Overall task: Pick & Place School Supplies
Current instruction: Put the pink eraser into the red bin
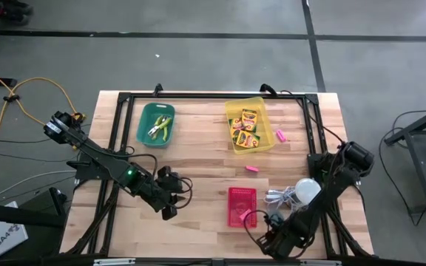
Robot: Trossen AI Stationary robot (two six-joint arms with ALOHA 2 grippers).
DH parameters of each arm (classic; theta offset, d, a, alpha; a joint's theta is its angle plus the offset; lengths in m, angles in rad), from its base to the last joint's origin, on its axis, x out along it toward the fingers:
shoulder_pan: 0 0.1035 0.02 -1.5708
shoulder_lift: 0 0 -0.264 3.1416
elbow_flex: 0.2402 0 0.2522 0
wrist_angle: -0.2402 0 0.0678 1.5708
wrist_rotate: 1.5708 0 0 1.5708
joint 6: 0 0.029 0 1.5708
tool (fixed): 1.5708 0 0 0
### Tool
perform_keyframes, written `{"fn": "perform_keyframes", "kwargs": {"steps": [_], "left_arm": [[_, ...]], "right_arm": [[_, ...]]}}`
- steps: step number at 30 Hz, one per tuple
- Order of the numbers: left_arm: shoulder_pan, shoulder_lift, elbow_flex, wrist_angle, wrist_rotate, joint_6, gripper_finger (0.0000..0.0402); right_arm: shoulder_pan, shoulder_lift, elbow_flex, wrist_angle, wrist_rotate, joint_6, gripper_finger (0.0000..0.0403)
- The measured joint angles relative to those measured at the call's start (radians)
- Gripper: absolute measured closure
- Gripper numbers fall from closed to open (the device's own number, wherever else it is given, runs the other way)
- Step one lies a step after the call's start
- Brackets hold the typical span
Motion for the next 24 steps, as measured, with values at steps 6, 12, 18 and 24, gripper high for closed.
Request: {"fn": "perform_keyframes", "kwargs": {"steps": [6, 12, 18, 24], "left_arm": [[0.000, 0.000, 0.000, 0.000, 0.003, 0.000, 0.0293], [0.000, 0.000, 0.000, 0.000, 0.010, 0.001, 0.0293], [0.000, 0.000, 0.000, 0.000, 0.010, 0.003, 0.0293], [0.000, 0.000, 0.000, 0.000, 0.011, 0.003, 0.0293]], "right_arm": [[0.029, 0.038, 0.000, 0.023, 0.003, 0.010, 0.0277], [0.035, 0.049, 0.000, 0.026, 0.006, 0.005, 0.0247], [0.035, 0.051, 0.000, 0.026, 0.026, 0.037, 0.0217], [0.035, 0.051, 0.000, 0.009, 0.030, 0.059, 0.0218]]}}
